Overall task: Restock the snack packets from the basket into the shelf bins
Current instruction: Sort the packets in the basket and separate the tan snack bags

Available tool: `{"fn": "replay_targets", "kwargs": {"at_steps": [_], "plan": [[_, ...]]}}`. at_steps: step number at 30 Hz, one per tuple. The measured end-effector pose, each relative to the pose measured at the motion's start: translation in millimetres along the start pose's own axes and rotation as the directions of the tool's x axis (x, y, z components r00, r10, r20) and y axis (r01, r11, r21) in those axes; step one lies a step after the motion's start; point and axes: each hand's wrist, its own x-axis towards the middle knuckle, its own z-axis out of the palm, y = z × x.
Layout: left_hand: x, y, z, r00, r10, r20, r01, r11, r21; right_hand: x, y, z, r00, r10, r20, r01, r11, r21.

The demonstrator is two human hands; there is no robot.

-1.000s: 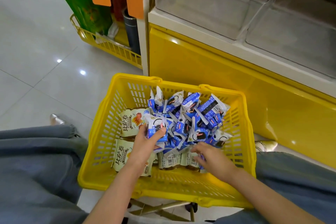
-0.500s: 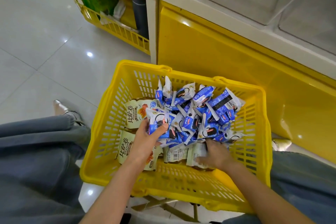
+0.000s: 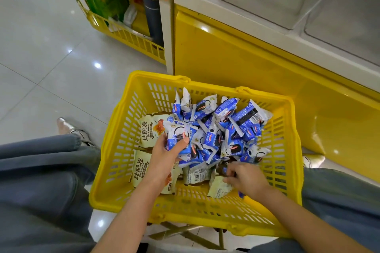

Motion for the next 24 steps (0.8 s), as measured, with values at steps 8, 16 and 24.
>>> {"fn": "replay_targets", "kwargs": {"at_steps": [8, 16, 24], "plan": [[-19, 30, -28, 0.988, 0.139, -0.061, -0.146, 0.982, -0.117, -34, -55, -81, 0.957, -0.138, -0.254, 0.24, 0.869, 0.434], [-41, 56, -84, 0.93, 0.248, -0.271, -0.312, 0.923, -0.225, -17, -139, -54, 0.875, -0.311, -0.372, 0.405, 0.891, 0.207], [-52, 48, -102, 0.933, 0.231, -0.277, -0.303, 0.919, -0.254, -3, -159, -25, 0.982, 0.139, 0.129, -0.188, 0.625, 0.757]]}}
